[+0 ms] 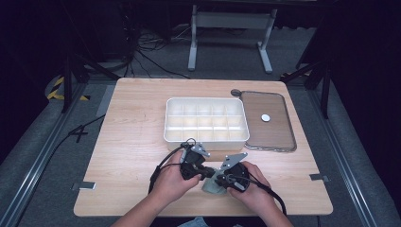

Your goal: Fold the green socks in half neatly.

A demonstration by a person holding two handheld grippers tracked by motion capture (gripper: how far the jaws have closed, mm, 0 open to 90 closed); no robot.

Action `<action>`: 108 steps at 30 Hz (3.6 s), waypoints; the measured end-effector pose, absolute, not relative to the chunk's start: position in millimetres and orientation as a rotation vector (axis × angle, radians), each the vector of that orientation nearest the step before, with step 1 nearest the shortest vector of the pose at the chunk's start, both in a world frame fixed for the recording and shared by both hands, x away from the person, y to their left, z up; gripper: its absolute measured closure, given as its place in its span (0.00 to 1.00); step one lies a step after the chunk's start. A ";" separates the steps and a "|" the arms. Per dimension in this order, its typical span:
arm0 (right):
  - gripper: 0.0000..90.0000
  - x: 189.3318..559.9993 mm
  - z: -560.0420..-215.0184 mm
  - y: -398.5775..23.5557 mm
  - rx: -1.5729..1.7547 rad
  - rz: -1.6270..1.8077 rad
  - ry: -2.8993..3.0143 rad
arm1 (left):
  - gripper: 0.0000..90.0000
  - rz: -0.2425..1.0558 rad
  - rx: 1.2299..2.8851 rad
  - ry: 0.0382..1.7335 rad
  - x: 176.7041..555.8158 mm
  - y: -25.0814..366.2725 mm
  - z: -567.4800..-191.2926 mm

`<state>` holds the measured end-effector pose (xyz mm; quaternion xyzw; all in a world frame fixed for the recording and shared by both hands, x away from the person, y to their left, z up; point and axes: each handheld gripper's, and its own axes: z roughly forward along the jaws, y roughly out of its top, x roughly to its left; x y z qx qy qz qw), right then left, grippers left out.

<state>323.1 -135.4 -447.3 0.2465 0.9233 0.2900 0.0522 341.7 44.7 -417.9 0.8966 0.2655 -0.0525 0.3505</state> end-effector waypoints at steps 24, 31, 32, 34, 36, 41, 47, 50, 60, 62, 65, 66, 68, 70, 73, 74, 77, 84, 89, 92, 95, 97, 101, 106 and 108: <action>0.92 319.9 -441.8 -145.8 0.707 0.864 2.749 | 0.94 -0.104 2.450 0.724 337.0 33.6 -435.5; 0.92 311.8 -426.0 -146.9 0.708 0.940 2.768 | 0.97 -0.022 2.443 0.745 344.3 34.8 -442.6; 0.91 310.8 -426.6 -146.3 0.696 0.930 2.787 | 0.98 -0.031 2.442 0.747 345.1 34.8 -444.1; 0.91 310.0 -430.9 -144.3 0.690 0.883 2.824 | 0.98 -0.038 2.443 0.748 346.1 34.7 -445.5; 0.91 310.2 -433.9 -144.0 0.686 0.850 2.845 | 0.99 -0.048 2.446 0.752 347.1 35.0 -446.2; 0.92 309.5 -442.9 -144.8 0.683 0.785 2.886 | 1.00 -0.059 2.442 0.753 349.3 35.4 -449.5; 0.92 307.5 -439.2 -146.6 0.677 0.770 2.896 | 0.96 -0.020 2.430 0.718 345.3 36.5 -444.7; 0.95 306.0 -427.0 -149.8 0.687 0.839 2.871 | 0.93 -0.025 2.381 0.692 341.4 42.1 -434.1; 0.98 310.4 -420.5 -145.7 0.772 0.872 2.828 | 0.82 -0.007 2.405 0.654 334.6 66.3 -413.6; 0.99 313.0 -422.3 -144.9 0.796 0.874 2.832 | 0.80 -0.014 2.426 0.662 335.7 72.0 -415.1; 0.99 316.0 -425.9 -143.2 0.803 0.861 2.855 | 0.78 0.008 2.470 0.679 336.6 78.9 -420.7; 0.98 317.4 -428.2 -142.4 0.810 0.848 2.864 | 0.75 0.009 2.501 0.700 336.8 80.1 -422.2; 0.98 318.9 -431.0 -141.2 0.828 0.834 2.869 | 0.75 0.025 2.538 0.673 336.0 82.9 -428.0; 0.98 320.6 -433.6 -140.0 0.839 0.810 2.876 | 0.76 -0.003 2.535 0.678 335.9 82.8 -429.8; 0.99 323.0 -438.3 -138.7 0.846 0.777 2.873 | 0.78 -0.060 2.533 0.669 336.7 81.9 -434.8; 0.99 323.9 -440.2 -138.5 0.846 0.770 2.875 | 0.79 -0.062 2.537 0.667 337.0 81.2 -436.5; 0.99 325.5 -442.9 -138.5 0.856 0.777 2.878 | 0.81 -0.075 2.554 0.661 337.4 76.6 -441.5; 0.99 323.5 -443.5 -136.7 0.843 0.765 2.868 | 0.85 -0.073 2.577 0.609 336.4 67.5 -449.6; 1.00 322.6 -443.7 -136.2 0.839 0.765 2.861 | 0.86 -0.067 2.575 0.576 337.2 64.6 -453.5; 1.00 323.0 -443.9 -136.3 0.841 0.769 2.864 | 0.86 -0.063 2.539 0.570 338.2 64.1 -455.9; 1.00 323.8 -444.3 -137.7 0.852 0.781 2.866 | 0.89 -0.070 2.524 0.575 338.7 65.0 -457.2; 1.00 324.2 -444.5 -138.6 0.852 0.792 2.870 | 0.89 -0.070 2.520 0.574 338.6 65.1 -457.5; 1.00 324.6 -444.9 -139.0 0.852 0.800 2.870 | 0.93 -0.058 2.497 0.547 337.4 63.3 -460.0; 1.00 325.6 -445.5 -140.5 0.866 0.812 2.869 | 0.98 -0.012 2.483 0.531 335.2 59.1 -461.9; 1.00 325.6 -445.6 -140.5 0.873 0.815 2.868 | 0.99 -0.008 2.481 0.523 334.9 58.4 -462.3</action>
